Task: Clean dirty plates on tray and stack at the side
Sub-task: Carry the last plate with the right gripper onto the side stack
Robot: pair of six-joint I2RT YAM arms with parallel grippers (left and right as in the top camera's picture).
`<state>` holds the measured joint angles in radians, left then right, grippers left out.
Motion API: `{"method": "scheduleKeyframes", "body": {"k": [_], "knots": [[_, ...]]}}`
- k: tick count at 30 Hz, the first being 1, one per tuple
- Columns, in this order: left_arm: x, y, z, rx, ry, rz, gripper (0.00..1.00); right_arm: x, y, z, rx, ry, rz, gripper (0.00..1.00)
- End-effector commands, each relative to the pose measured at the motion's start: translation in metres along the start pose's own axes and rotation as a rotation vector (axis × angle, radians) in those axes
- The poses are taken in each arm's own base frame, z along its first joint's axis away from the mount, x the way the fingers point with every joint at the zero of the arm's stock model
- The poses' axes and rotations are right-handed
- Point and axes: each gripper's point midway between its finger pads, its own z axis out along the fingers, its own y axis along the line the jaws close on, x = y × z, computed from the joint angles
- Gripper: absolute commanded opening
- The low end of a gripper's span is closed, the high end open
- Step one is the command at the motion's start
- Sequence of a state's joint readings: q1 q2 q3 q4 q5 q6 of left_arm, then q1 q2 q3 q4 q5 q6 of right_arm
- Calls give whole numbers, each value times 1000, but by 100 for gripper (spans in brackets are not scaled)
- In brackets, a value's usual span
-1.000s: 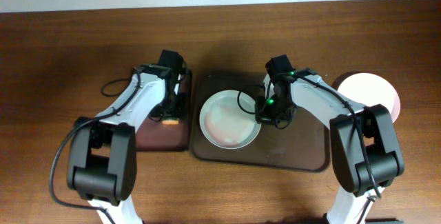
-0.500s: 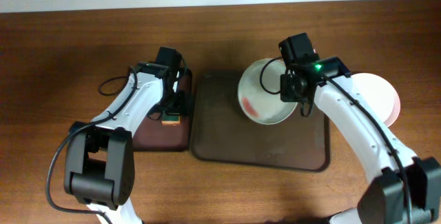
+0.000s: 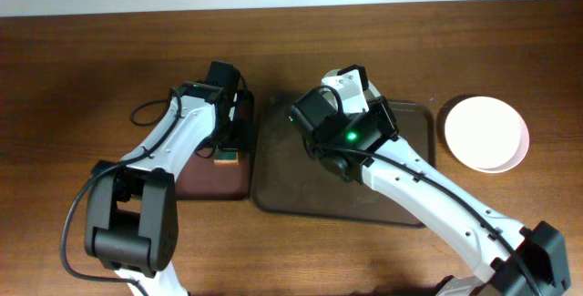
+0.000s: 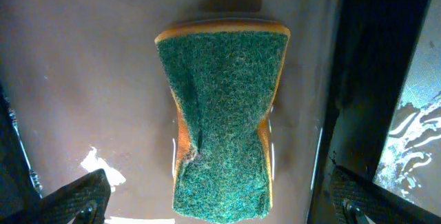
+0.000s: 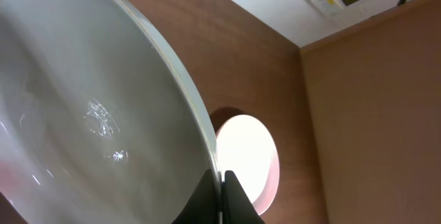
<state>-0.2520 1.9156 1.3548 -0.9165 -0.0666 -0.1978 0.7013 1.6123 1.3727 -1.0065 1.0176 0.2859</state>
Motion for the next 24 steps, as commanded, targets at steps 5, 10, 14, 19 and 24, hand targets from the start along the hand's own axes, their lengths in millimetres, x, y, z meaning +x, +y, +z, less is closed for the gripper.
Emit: {"method": "scheduleKeyframes", "body": {"k": [5,10,14,19,24], "knots": [[-9,1,-12,8,-42,-2,100,-12,-19,-9,56,-47,51,4],[-9,1,-12,8,-42,-2,100,-4,-13,12,-46,32,227,4],[-9,1,-12,8,-42,-2,99,37,-25,75,-270,329,514,4],[-9,1,-12,8,-42,-2,100,102,-80,145,-362,585,868,4],[-9,1,-12,8,-41,-2,99,196,-131,199,-236,796,1107,4]]}}
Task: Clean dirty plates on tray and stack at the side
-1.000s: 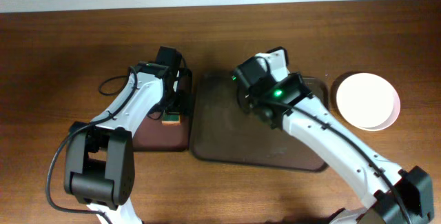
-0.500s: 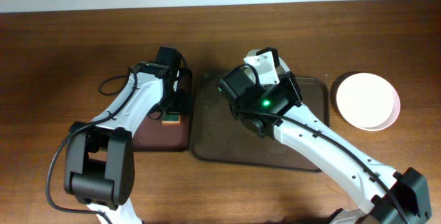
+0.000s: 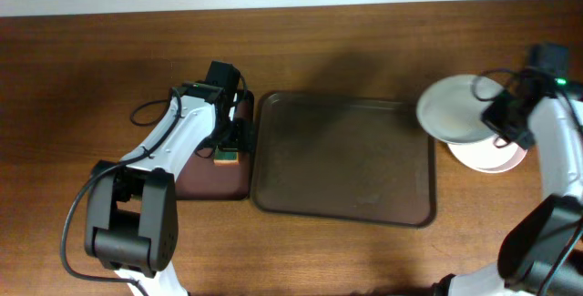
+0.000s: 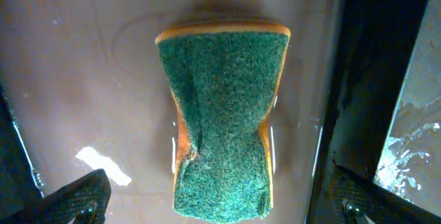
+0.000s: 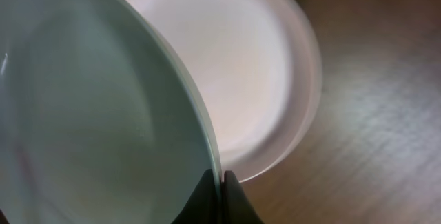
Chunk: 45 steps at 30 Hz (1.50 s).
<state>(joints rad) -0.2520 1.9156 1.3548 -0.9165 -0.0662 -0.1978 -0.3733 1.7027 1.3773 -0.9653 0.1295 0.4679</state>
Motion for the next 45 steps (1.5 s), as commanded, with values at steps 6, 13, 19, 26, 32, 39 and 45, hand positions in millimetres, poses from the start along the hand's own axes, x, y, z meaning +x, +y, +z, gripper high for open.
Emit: {"method": "scheduleKeyframes", "body": {"k": [6,13,19,26,32,39,45], "knots": [[-9,1,-12,7,-41,-2,99,-24,-62,40,-64,98,238,15],[-18,12,-19,26,-77,-127,99,6,34,18,-461,181,-147,97],[-25,38,-32,97,-110,-143,100,96,122,3,-365,229,-619,99],[16,39,-51,91,5,-141,100,133,120,-48,-355,243,-721,99],[47,43,-91,116,-187,-156,99,128,93,-121,-465,-59,-704,99],[101,52,-187,181,-737,-155,100,160,32,-185,-587,-389,-673,99],[119,55,-229,203,-918,-153,99,163,26,-192,-598,-414,-670,99]]}}
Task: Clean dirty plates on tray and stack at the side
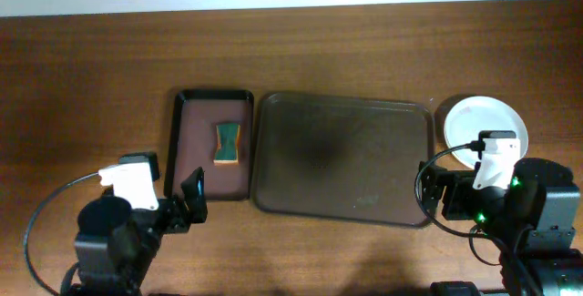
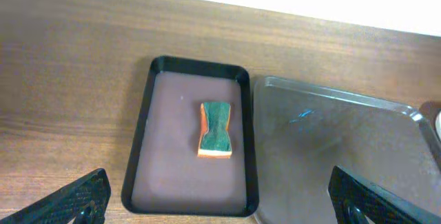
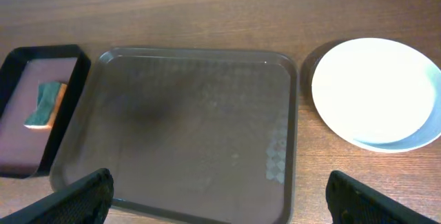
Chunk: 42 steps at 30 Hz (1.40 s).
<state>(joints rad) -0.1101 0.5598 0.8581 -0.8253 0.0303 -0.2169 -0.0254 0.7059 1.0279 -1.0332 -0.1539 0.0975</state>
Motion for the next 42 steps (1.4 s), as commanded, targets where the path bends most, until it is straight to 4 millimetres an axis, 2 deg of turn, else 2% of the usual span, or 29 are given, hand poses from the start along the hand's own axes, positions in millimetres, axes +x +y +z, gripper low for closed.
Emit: {"method": "scheduleKeyframes", "body": {"k": [1,5,8,11,15,19,22,27,30,32,34,42], "knots": [[4,1,2,1,7,5,99,5,-2,6,9,26,-6,99],[4,1,2,1,7,5,99,7,-3,13,12,55,-2,99],[4,1,2,1,7,5,99,4,-11,7,58,25,-43,99],[4,1,2,1,7,5,99,-12,-6,-9,43,-160,-66,99],[4,1,2,1,7,5,99,-21,4,-15,-20,-503,-124,99],[4,1,2,1,7,5,99,-13,7,-9,-61,-738,-154,99],[4,1,2,1,7,5,99,-4,3,2,-64,-821,-159,99],[4,1,2,1,7,5,99,-3,-11,20,-9,-924,-134,99],[4,1,2,1,7,5,100,15,-17,46,0,-877,-130,99],[4,1,2,1,7,5,99,33,-22,65,21,-771,-148,99],[4,1,2,1,7,5,99,59,-27,87,33,-631,-141,99],[4,1,2,1,7,5,99,58,-27,87,33,-633,-140,99]]}}
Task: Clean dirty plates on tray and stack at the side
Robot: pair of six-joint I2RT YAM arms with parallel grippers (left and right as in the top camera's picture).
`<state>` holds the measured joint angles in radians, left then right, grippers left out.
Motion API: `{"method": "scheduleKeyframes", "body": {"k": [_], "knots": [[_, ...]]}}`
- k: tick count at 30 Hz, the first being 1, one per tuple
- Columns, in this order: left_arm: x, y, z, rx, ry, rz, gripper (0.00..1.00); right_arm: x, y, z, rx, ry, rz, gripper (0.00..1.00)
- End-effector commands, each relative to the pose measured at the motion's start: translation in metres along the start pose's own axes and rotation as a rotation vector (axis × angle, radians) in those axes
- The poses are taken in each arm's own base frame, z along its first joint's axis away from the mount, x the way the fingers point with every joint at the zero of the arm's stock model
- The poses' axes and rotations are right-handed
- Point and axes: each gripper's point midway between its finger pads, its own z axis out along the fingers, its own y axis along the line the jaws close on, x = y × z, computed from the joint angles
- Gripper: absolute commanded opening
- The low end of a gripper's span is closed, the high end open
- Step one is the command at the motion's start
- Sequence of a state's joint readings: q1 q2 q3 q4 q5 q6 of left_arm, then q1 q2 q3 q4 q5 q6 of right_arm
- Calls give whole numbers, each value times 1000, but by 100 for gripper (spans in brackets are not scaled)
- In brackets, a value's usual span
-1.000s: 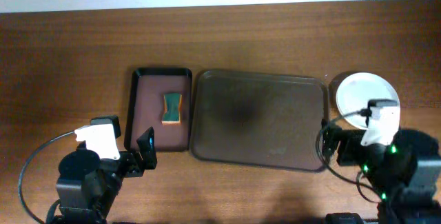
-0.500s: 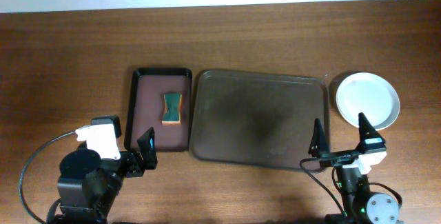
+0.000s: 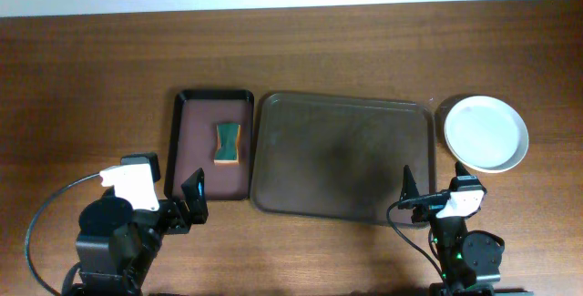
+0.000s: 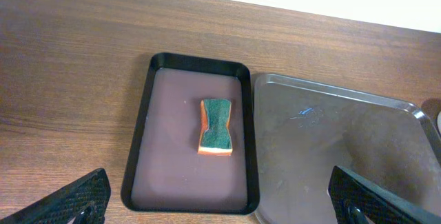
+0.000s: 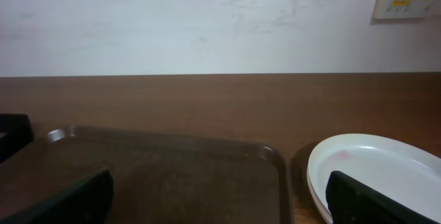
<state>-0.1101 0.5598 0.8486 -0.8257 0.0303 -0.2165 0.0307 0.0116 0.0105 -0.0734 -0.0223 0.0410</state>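
The big brown tray lies bare in mid-table; no plate is on it. To its right a white plate rests on top of another, also seen low in the right wrist view as the stacked plates. A green and orange sponge lies in the small black tray on the left. My left gripper hangs open near the front edge, well short of the black tray. My right gripper is open and holds nothing, low at the front, looking level across the brown tray.
Wooden table runs all round the trays. A white wall with a small control panel stands behind the table's far edge. Both arm bases sit at the front edge.
My right arm has drawn back from the front right to the front edge, and its camera now looks level across the table instead of down. The left arm, plates and sponge are unchanged.
First my right gripper held a white plate over the brown tray, while the left stood open over the sponge in the black tray. Then the plate hung above the one at the right. Later it lay stacked there, both grippers open and back at the front.
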Motion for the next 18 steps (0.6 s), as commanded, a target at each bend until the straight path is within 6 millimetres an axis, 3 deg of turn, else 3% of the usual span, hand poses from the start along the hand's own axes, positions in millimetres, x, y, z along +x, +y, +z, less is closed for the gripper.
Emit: {"method": "scheduleKeyframes", "body": {"k": [1,11,14,18], "knots": [[0,0,0,3,-3,5,99,2,1,0,0,3,-8,99],[1,0,0,1,-1,6,99,2,1,0,0,2,-8,99],[19,21,-2,-101,19,9,100,2,1,0,0,3,-8,99],[49,37,17,-111,-93,-14,99,2,1,0,0,3,-8,99]]}}
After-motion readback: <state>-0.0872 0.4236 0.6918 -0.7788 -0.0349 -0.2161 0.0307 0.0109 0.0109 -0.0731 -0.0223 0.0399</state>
